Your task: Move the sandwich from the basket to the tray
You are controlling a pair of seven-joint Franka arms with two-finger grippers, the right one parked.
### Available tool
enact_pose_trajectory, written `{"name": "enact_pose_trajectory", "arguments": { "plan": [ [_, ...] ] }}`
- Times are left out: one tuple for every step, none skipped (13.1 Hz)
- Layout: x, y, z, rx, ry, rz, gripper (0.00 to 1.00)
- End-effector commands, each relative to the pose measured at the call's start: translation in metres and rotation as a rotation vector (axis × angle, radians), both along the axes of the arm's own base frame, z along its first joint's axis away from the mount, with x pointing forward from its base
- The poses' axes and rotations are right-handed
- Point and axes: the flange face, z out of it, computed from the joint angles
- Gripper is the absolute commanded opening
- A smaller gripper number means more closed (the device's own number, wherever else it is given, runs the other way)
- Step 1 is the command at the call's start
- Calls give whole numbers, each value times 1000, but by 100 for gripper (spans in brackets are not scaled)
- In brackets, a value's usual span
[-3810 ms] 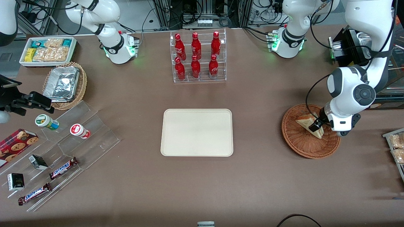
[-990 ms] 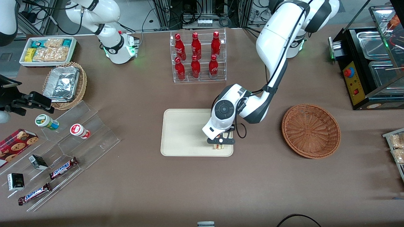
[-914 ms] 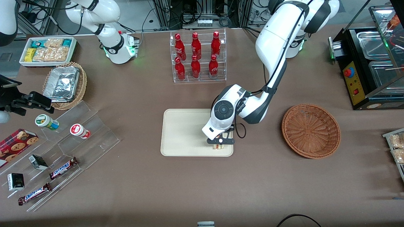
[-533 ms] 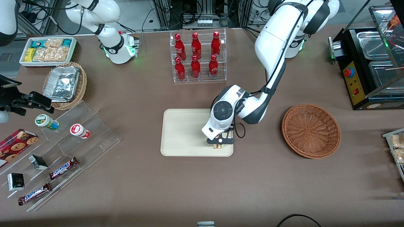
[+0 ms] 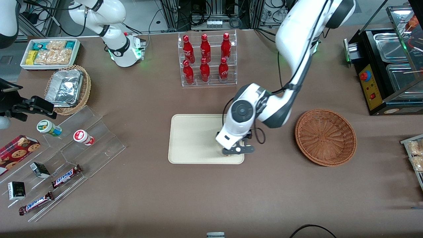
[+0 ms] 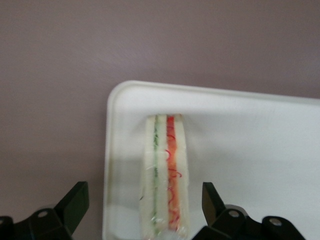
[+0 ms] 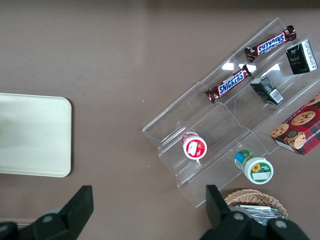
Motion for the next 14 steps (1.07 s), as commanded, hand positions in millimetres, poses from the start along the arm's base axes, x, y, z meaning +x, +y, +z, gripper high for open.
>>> {"name": "enact_pose_trajectory", "arguments": {
  "plan": [
    [3,57,61,57,58,56,100],
    [13,88,75,71,65,93,100],
    [15,111,91,73,58,105,100],
    [19,146,106,72,52,122,100],
    [19,181,124,70,51,114,100],
    [17,212,140,71,58,89,100],
    [14,242,153,76,80,102,100],
    [9,261,162,79,88,117,100],
    [5,280,167,76,81,125,100],
    [-1,289,175,74,75,111,100],
    [-2,309,181,69,73,90,100],
    [-8,324,190,65,74,51,100],
    [-22,329,194,67,82,15,100],
    [-36,331,203,70,70,10,100]
  ]
}}
